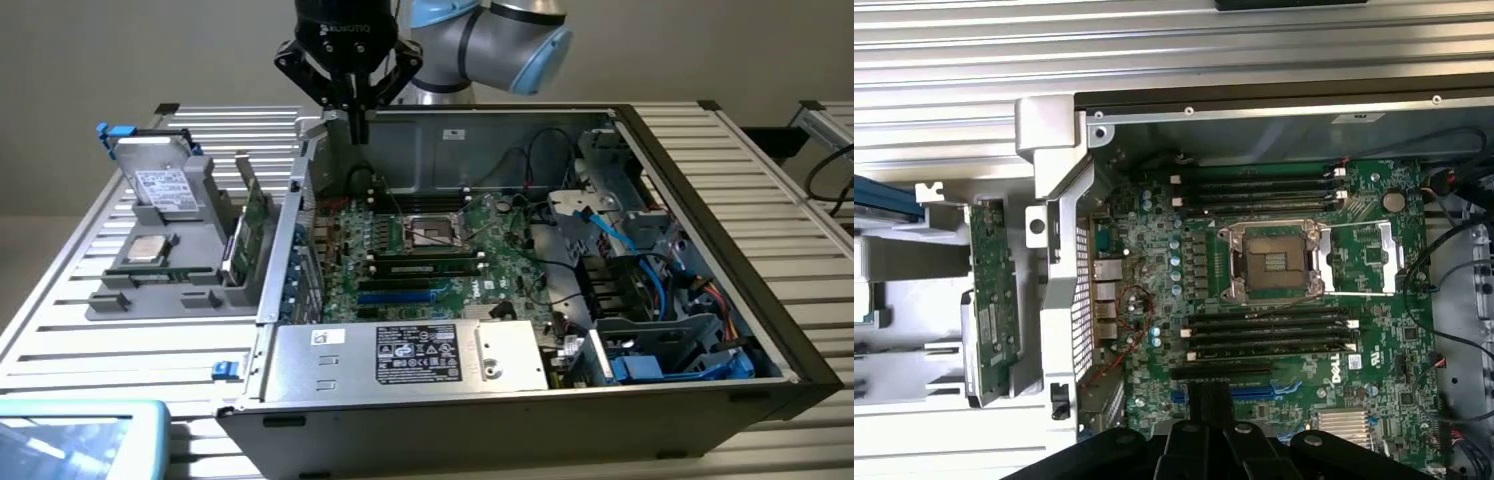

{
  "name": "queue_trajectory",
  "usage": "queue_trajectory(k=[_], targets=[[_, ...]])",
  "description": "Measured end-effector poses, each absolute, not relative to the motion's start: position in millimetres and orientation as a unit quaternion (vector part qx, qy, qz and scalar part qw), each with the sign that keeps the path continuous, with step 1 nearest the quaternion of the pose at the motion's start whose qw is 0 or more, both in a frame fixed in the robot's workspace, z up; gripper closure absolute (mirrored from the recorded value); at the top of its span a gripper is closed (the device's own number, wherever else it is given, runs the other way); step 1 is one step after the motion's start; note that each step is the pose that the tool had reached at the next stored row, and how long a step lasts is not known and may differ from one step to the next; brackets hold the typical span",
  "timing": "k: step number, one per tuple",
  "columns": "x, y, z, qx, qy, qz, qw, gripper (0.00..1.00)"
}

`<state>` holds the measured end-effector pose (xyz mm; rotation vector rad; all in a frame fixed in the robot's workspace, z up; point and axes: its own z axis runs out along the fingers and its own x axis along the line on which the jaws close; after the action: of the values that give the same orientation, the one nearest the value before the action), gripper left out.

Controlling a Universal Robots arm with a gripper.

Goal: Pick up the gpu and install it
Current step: 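Reach for the gpu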

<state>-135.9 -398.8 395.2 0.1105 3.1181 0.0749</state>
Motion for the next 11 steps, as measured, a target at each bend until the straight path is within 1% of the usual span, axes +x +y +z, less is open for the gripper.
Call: queue_trajectory(k=[11], targets=[[-178.7,-398.8,395.1,0.035,0.999,0.026,0.01,0.88]])
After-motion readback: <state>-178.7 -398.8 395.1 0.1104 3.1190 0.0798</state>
